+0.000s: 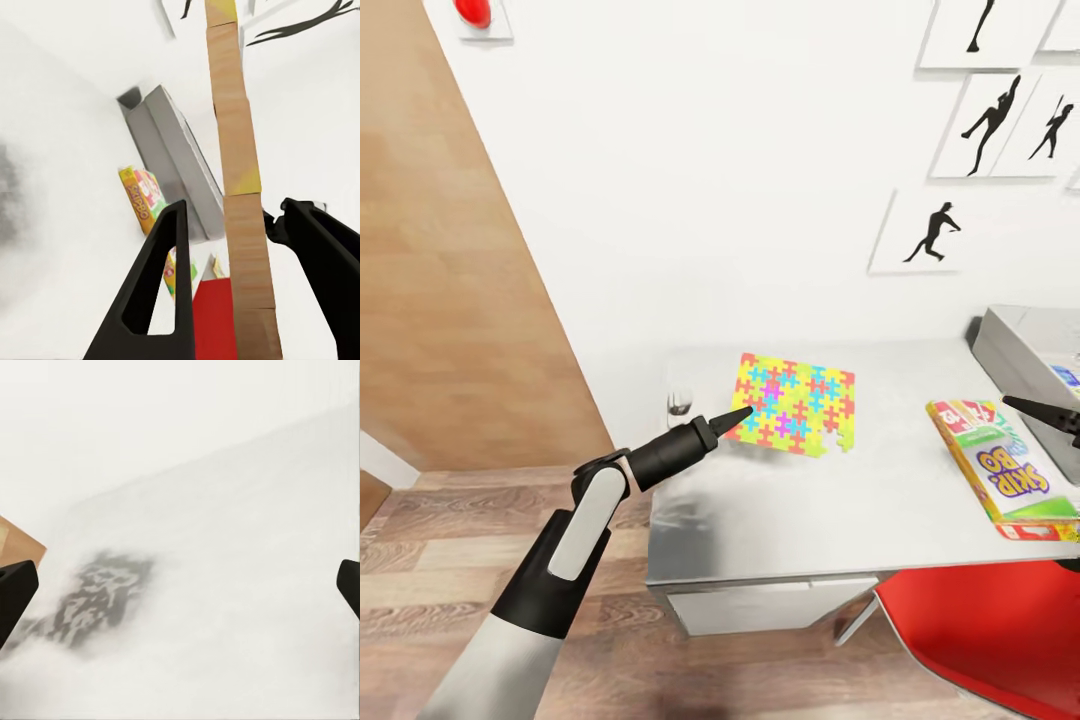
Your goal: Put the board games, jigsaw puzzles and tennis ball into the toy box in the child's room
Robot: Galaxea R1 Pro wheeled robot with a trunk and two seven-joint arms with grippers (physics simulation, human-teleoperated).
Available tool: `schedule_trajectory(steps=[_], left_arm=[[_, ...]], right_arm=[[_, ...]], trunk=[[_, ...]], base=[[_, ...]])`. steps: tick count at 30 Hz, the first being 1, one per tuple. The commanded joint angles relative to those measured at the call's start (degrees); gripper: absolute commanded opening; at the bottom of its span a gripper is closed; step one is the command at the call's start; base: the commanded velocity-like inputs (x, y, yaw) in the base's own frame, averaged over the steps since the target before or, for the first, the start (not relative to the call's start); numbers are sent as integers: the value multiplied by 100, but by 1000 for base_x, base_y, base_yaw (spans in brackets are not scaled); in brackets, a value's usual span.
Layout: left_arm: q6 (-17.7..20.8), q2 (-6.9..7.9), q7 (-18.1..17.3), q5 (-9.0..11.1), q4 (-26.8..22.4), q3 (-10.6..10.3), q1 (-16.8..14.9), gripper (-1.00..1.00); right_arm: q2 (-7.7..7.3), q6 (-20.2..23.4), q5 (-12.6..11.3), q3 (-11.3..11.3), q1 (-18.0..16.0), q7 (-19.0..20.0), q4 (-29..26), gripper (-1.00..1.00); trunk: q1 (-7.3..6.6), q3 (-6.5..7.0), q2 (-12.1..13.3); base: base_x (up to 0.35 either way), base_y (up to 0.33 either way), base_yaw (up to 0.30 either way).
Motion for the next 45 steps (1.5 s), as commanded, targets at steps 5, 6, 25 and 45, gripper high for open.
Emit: schedule_trajectory(steps=[5,6,25,45], left_arm=[[40,-3,23,24,-48,6,-4,-100],[40,-3,23,24,-48,6,-4,-100],[32,-3,61,21,-64,14,61,-100],[13,-3,65,23,-62,23,75,-100]], right_arm=[[-5,26,29,-7,-5,39,4,100],[-5,26,29,-7,-5,39,4,100],[-18,26,29,-15,-13,37,2,100],[-18,26,29,-23,-23,40,2,100]], trunk=[[1,43,-2],[1,52,-2],[1,229,-2],[1,416,-2]], base=[[69,-266,0],[47,-283,0],[10,-155,0],[-81,-43,0]])
